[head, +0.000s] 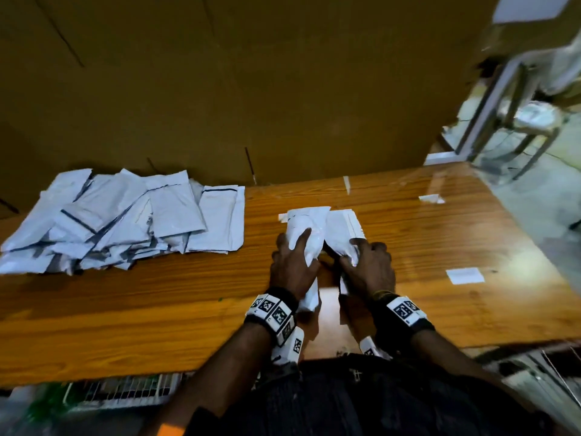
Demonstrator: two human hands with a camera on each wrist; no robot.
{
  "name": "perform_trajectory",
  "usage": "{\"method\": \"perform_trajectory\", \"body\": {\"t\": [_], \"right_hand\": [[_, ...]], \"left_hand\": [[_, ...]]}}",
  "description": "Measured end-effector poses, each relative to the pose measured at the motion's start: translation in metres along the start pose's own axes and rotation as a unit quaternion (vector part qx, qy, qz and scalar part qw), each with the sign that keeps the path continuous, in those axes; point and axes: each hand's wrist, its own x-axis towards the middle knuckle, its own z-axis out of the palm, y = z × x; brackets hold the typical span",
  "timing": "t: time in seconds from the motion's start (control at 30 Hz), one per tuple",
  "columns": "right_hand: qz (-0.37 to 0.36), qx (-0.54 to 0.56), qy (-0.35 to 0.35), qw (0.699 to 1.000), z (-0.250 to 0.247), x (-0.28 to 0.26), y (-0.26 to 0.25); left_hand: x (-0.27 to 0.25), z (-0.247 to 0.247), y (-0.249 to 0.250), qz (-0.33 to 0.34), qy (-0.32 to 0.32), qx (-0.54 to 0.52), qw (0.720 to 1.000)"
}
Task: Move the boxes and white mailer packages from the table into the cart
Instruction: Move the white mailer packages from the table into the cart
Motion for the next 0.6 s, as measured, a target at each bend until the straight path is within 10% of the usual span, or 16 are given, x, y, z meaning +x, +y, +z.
{"method": "perform_trajectory", "body": {"t": [0.6], "right_hand": [[0.235, 0.036, 0.164, 0.957, -0.055, -0.171, 0.129]], "left_hand": [[-0.118, 0.083, 0.075, 0.189, -0.196, -0.038, 0.961]]}}
